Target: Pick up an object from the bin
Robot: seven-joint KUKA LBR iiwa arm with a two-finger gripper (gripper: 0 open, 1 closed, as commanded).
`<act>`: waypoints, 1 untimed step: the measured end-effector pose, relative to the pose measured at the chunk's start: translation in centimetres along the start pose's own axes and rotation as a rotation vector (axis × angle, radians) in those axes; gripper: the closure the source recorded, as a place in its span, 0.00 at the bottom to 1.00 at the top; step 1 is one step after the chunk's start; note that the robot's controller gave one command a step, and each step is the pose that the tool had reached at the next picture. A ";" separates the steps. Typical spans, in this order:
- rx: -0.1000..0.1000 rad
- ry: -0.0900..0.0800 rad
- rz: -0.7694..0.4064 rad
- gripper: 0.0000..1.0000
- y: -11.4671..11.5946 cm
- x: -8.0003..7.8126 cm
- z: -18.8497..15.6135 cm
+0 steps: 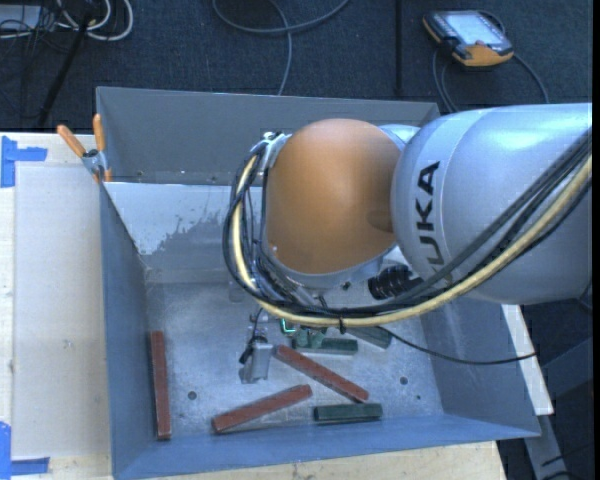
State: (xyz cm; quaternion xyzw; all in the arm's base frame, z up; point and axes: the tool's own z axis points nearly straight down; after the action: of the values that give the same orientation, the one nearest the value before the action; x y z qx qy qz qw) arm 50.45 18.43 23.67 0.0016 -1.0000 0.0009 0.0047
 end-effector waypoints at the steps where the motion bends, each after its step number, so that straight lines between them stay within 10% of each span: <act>1: -0.002 -0.008 0.004 0.00 -0.1 -0.2 -0.4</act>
Offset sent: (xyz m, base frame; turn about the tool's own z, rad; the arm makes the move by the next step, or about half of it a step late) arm -0.0327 -0.0630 -0.1486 -0.1521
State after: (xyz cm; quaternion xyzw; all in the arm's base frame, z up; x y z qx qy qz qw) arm 50.63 18.33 24.11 -0.0005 -1.0000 0.0001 0.0007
